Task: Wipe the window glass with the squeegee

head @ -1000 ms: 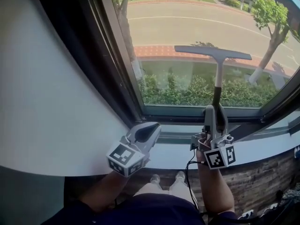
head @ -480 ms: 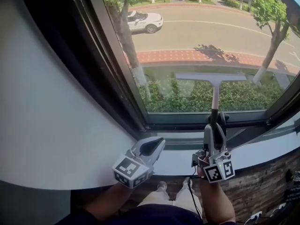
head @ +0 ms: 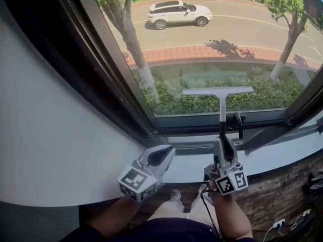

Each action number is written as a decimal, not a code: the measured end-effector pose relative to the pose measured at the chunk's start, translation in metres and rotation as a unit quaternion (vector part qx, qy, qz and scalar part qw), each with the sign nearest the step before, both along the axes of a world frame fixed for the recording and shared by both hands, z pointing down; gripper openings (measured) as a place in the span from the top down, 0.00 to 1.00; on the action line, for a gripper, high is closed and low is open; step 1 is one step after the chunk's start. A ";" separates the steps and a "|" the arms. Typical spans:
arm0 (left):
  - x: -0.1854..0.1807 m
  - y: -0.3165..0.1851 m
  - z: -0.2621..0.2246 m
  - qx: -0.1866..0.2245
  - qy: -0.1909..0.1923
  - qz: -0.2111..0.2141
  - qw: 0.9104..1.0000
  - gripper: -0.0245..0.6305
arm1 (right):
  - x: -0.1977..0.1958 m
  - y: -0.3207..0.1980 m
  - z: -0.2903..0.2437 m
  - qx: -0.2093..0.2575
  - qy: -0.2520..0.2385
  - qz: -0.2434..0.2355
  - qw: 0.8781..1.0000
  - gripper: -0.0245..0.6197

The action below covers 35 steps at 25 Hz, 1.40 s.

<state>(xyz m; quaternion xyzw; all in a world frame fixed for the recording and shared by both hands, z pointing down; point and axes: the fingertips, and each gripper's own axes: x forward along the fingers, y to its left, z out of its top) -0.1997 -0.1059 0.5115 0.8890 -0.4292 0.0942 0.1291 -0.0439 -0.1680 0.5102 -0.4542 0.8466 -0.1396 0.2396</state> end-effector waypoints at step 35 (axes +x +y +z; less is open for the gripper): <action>0.013 -0.002 0.029 -0.044 0.015 0.028 0.999 0.96 | 0.010 0.038 0.032 -0.061 -0.030 0.007 0.998 0.80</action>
